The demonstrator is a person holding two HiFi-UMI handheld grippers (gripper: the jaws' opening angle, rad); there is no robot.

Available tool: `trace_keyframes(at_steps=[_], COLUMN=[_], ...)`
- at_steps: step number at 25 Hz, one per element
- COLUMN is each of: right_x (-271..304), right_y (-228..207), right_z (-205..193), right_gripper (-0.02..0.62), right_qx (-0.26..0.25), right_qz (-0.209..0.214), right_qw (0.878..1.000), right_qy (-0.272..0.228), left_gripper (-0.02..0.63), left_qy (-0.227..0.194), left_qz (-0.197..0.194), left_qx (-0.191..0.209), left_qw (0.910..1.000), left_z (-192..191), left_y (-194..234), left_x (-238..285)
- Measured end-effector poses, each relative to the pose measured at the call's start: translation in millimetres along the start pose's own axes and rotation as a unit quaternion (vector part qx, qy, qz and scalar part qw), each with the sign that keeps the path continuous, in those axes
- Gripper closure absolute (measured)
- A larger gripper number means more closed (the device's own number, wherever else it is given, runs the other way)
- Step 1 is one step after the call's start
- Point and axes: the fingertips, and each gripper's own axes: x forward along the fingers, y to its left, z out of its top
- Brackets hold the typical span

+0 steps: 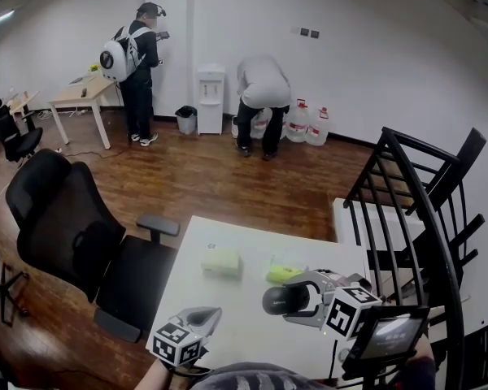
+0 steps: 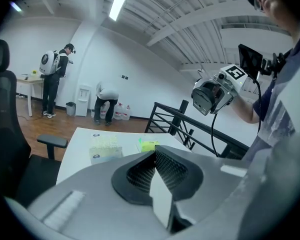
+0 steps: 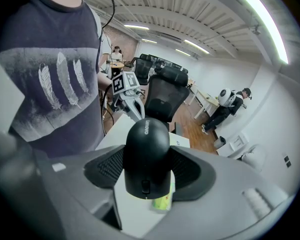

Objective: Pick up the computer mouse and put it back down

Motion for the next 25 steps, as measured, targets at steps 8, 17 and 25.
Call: trace_keyframes(at_steps=[8, 17, 25], right_x=[-7.7, -23.4, -24.6], right_y=[-5.3, -10.5, -11.2], right_z=[5.0, 6.9, 12.2], right_gripper=[0.308, 0.308, 0.308], right_qx=[-0.006, -0.009, -0.016], right_qz=[-0.013, -0.031, -0.041], right_qw=[1.000, 0.999, 0.999], right_qy=[-0.007, -0.015, -0.014], left_gripper=[0.589, 0.589, 0.589], left_qy=[-0.001, 0.006, 0.010], left_qz=[0.002, -0.007, -0.014], left_qx=[0.007, 0.013, 0.016], left_qw=[1.0000, 0.9999, 0.9997], left_z=[3.2, 2.8, -3.9], left_y=[1.4, -6.3, -7.2], left_x=[0.9, 7.7, 6.0])
